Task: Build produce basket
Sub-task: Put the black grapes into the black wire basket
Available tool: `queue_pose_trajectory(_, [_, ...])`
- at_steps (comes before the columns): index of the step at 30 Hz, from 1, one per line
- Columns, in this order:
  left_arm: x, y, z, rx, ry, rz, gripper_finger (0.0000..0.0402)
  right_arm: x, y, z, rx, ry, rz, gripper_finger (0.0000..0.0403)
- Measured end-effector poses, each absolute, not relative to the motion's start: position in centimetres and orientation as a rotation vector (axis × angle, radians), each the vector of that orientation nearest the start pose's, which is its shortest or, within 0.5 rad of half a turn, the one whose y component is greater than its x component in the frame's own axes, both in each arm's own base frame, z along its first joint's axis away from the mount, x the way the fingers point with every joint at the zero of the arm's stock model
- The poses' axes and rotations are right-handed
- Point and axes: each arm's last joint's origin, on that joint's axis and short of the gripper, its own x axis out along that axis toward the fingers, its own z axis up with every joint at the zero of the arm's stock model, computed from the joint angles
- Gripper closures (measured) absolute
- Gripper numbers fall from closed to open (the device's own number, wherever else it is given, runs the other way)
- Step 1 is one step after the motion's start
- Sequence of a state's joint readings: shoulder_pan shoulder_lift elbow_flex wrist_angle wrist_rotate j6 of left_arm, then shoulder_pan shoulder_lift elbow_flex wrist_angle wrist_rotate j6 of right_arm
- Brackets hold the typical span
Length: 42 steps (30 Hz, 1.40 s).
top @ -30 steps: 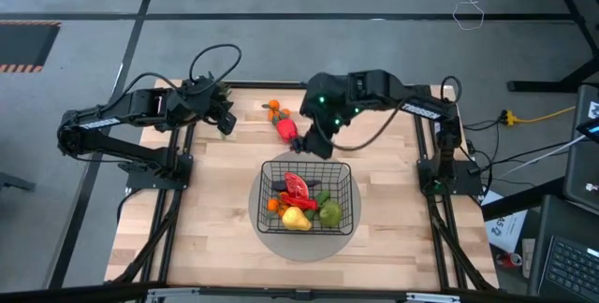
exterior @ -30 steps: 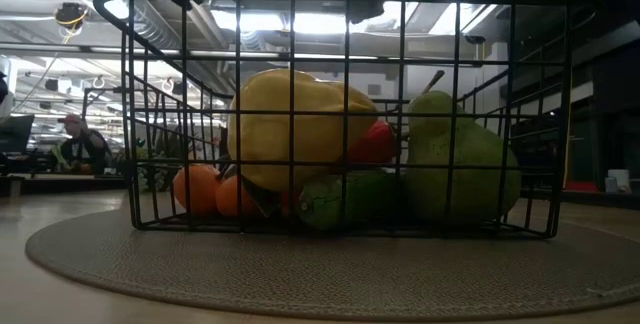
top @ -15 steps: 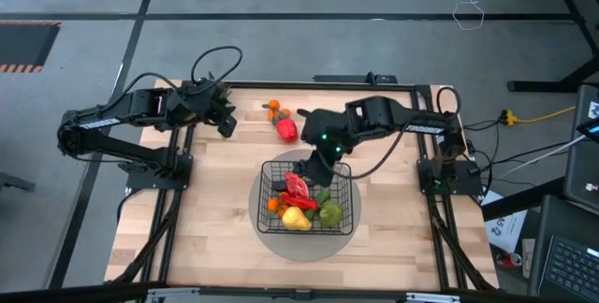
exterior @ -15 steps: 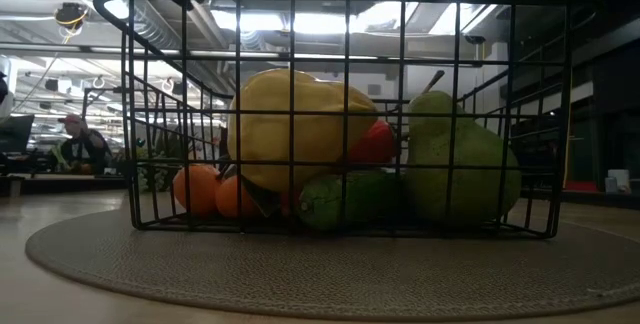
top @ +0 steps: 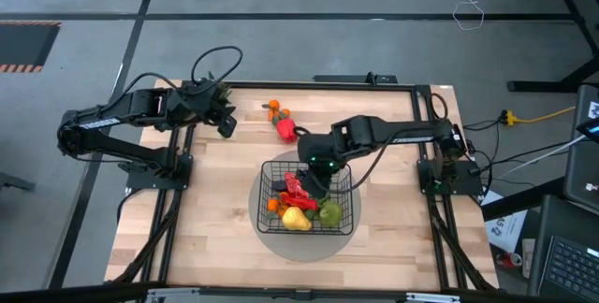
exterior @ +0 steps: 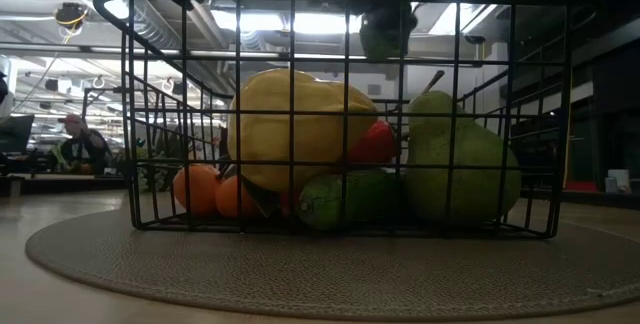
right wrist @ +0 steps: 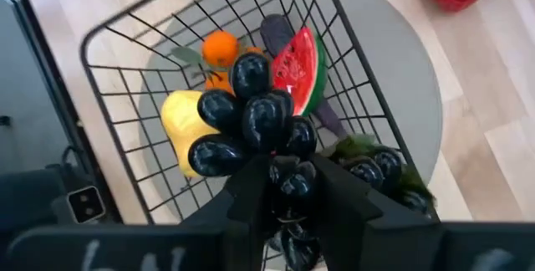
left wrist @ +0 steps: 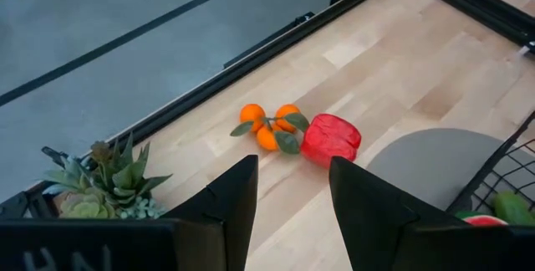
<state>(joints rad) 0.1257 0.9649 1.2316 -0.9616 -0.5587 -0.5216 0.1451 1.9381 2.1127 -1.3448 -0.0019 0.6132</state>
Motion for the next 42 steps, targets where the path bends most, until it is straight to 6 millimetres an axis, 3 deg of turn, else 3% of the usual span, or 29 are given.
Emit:
queue_pose_trajectory(16, [15.6,3.5,38.1,-0.316,0.535,0.829,0.0256,38.4,5.3,33.1,0.379,1.243,-0.18,0.0319])
queue_pose_trajectory(42, [15.5,3.5,38.1,-0.332,0.53,0.835,0.0256,38.5,6.0,33.2,0.378,1.209,-0.203,0.0319])
